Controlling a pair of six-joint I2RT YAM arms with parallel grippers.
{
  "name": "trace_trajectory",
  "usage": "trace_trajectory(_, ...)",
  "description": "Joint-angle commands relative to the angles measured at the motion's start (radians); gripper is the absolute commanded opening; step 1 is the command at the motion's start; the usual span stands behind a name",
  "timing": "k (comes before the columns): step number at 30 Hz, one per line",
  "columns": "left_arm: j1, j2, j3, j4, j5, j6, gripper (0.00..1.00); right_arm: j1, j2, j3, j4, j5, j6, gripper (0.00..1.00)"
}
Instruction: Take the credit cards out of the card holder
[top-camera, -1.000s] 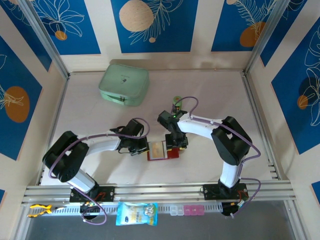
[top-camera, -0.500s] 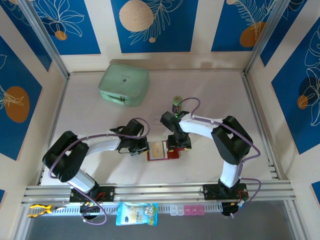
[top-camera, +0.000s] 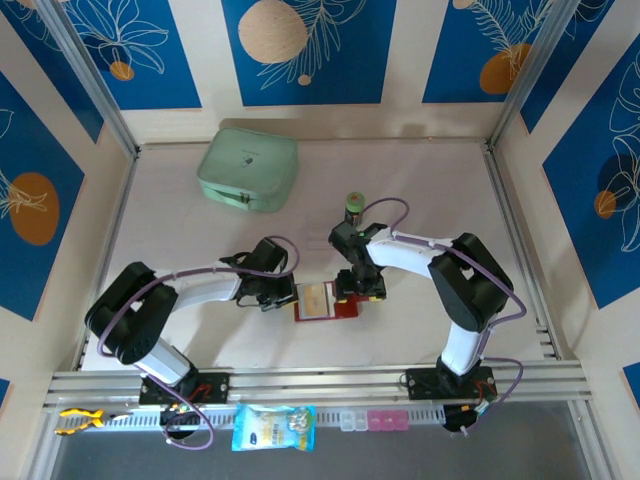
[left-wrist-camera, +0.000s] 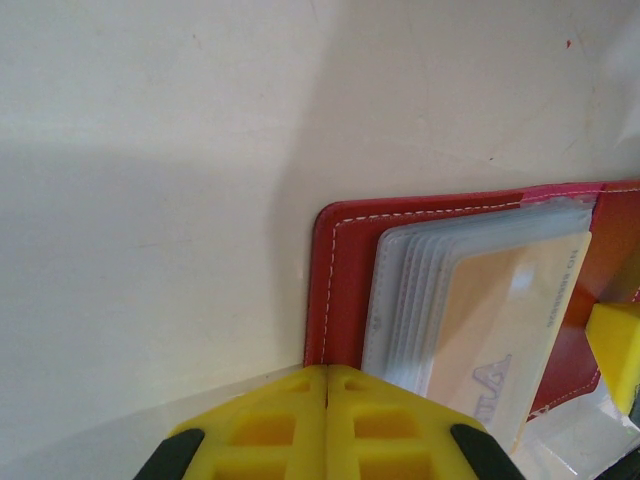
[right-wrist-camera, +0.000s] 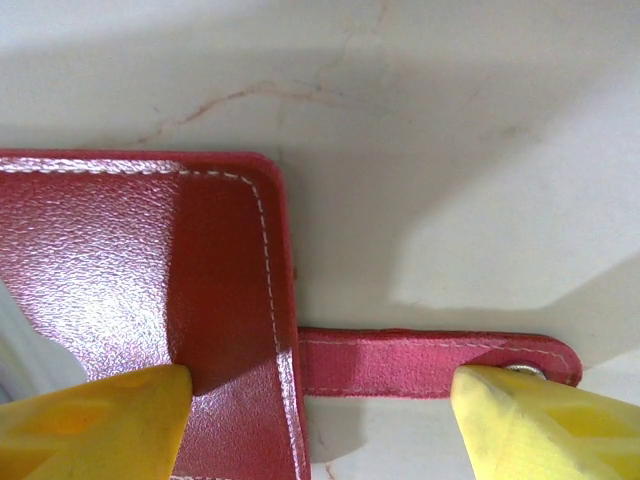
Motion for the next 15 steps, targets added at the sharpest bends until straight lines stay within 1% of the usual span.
trace_trajectory(1,0.012,-0.003,-0.016,-0.083,-0.034,0.003,0.05,-0.003,0.07,-0.072,0.047,-0.033,0.009,0.72)
trace_trajectory(6,0.029,-0.03,0.019,-0.138,-0.05,0.033,0.06,0.009,0.037,-0.052,0.018,-0.03,0.027,0.71)
trace_trajectory(11,0.031,-0.048,0.066,-0.183,-0.054,0.058,0.06,0.022,-0.038,0.006,-0.032,-0.011,0.048,0.7)
trace_trajectory(15,0.032,-0.059,0.093,-0.202,-0.053,0.071,0.06,0.023,-0.085,0.029,-0.038,-0.025,0.063,0.69)
